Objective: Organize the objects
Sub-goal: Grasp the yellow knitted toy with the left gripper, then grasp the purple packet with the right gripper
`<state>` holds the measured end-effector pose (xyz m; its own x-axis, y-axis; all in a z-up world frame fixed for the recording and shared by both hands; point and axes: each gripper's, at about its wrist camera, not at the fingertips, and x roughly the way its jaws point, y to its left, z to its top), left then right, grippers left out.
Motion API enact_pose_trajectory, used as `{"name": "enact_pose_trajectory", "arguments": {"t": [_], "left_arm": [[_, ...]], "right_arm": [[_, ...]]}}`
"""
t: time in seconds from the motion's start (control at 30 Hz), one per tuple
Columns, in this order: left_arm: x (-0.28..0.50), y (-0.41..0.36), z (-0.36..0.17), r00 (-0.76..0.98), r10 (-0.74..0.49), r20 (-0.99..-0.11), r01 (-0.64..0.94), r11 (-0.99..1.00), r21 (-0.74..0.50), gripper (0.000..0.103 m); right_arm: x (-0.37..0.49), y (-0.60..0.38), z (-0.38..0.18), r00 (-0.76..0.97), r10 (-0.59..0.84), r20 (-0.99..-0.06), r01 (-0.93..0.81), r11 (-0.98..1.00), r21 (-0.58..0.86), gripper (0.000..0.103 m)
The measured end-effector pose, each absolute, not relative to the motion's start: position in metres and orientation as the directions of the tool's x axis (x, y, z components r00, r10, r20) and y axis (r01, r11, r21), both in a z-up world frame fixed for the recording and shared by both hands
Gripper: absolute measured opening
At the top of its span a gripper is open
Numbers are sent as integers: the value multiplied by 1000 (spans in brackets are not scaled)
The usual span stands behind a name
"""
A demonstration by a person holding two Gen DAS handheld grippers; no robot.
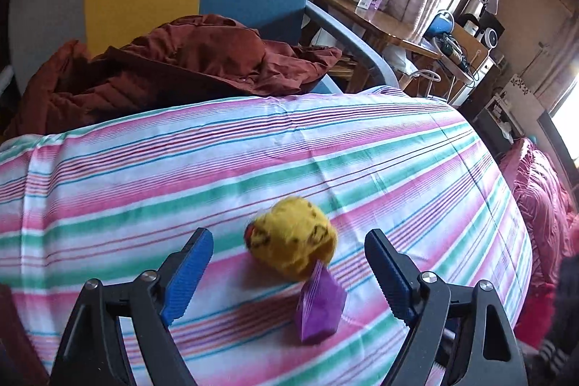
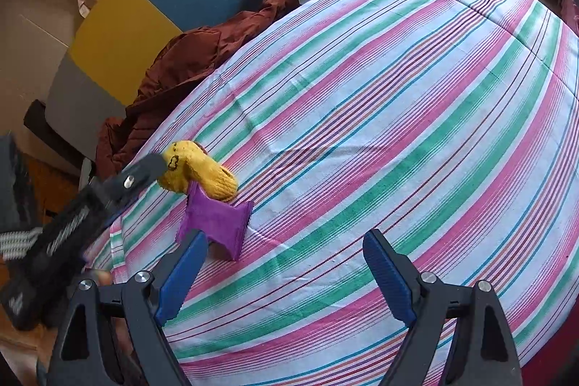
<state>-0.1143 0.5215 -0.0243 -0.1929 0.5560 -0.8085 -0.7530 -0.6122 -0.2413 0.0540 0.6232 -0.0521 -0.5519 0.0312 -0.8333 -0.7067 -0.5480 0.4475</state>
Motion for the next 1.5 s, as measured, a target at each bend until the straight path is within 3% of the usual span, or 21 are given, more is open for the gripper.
{"name": "enact_pose_trajectory", "arguments": {"t": [0.1,0.13,0.17,0.3,0.43,0.6,0.77,1.03,1.13,1.2,1.3,1.37,1.5], "left_arm": [[-125,538,-45,-187,514,-837,-754,-622,-213,83],[-129,539,-52,-158,513,-844,-747,-621,-237,74],[-132,537,-57,-129,519,-845,-744,-614,-263,49],[-129,509,-57,-101,565,-819,-735,-597,-321,38],[-126,453,-57,-87,587,-805,-647,-647,-403,38],[-95,402,-63,-85,573,-815,-636,-661,-398,38],[-49,373,-69,-68,551,-832,-682,-634,-364,38],[-4,350,-69,-112,540,-834,-745,-601,-290,38],[-1,348,-68,-104,555,-825,-752,-587,-301,49],[-2,346,-64,-94,574,-813,-748,-579,-323,68],[-2,347,-55,-134,585,-800,-762,-577,-294,72],[-3,348,-53,-151,581,-800,-768,-578,-275,72],[-9,358,-56,-180,561,-808,-788,-574,-222,71]], "right_arm": [[53,622,-53,-546,28,-838,-707,-552,442,90],[53,623,-54,-542,28,-840,-709,-552,439,90],[53,623,-55,-539,28,-842,-710,-553,436,90],[49,622,-57,-519,33,-854,-713,-567,412,90],[45,619,-57,-517,38,-855,-704,-587,400,89],[40,615,-60,-515,8,-857,-686,-603,407,89],[23,599,-70,-502,-93,-860,-619,-655,433,86],[4,575,-68,-466,-31,-884,-558,-766,321,77],[-6,565,-67,-472,-22,-881,-520,-800,299,75],[-12,558,-69,-466,-19,-885,-498,-821,280,75],[-19,549,-74,-447,-10,-895,-470,-848,244,66],[-25,544,-80,-419,5,-908,-453,-868,204,49],[-23,540,-80,-407,24,-913,-432,-886,169,49]]}}
